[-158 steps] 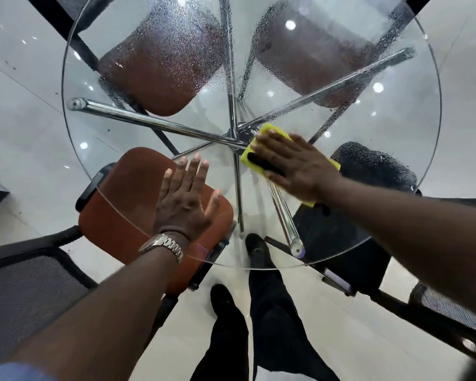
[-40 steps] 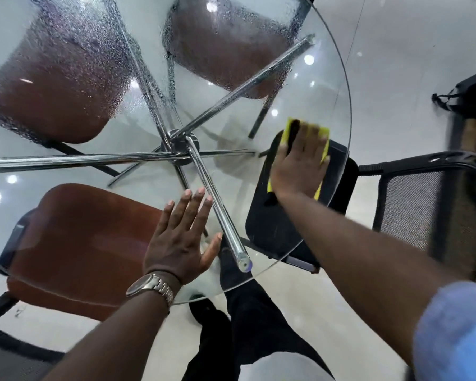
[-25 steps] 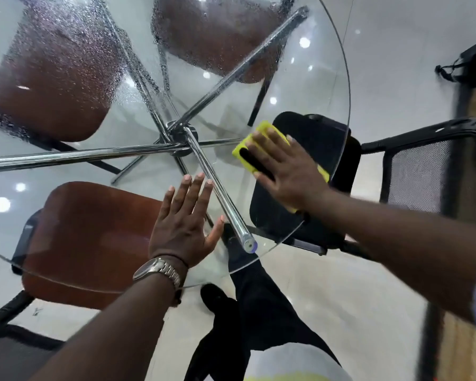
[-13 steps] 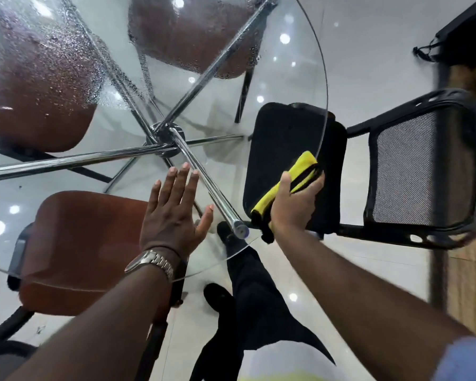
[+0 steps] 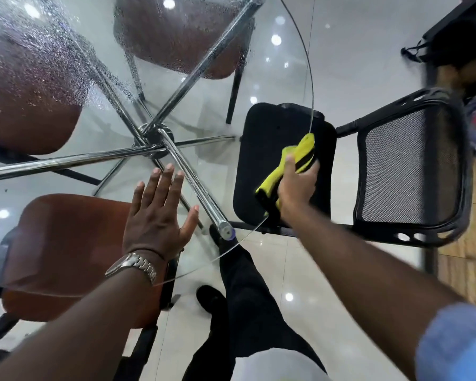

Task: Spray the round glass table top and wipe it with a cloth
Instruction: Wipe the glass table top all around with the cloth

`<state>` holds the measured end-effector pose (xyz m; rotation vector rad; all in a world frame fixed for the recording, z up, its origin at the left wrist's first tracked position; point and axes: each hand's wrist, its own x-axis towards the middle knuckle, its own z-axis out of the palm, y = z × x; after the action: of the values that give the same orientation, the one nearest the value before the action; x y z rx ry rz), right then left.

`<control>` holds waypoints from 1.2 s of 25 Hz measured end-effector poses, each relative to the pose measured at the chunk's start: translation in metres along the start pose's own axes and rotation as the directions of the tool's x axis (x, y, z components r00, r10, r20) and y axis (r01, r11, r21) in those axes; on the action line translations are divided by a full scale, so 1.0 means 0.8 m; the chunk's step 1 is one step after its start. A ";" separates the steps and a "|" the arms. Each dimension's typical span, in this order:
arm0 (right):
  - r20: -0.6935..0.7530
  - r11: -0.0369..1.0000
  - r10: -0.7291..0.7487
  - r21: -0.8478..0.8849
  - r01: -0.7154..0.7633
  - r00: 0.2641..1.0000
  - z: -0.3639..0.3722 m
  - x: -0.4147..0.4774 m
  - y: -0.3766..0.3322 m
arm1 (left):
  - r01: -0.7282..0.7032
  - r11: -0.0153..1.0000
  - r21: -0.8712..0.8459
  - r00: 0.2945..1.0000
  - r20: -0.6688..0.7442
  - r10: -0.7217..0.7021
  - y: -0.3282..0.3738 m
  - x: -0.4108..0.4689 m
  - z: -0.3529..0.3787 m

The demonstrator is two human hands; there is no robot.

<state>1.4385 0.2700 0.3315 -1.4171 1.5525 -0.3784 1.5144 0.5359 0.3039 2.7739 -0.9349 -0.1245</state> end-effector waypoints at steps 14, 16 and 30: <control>0.056 0.965 -0.137 -0.219 0.146 0.989 0.009 0.079 -0.044 | -0.020 0.999 0.035 1.000 -0.021 0.021 -0.002 0.000 0.005; 0.129 0.882 -0.224 -0.395 0.257 0.966 0.020 0.142 -0.090 | -0.027 0.999 0.036 0.999 -0.042 0.029 -0.002 0.000 0.007; 0.522 0.173 -0.570 -0.678 0.714 0.634 0.105 0.090 -0.101 | -0.015 1.000 0.015 0.999 -0.048 0.016 -0.009 -0.003 0.011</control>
<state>1.5633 0.2142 0.3208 -2.8852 0.8453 0.0939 1.5150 0.5413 0.2939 2.7691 -0.9491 -0.0489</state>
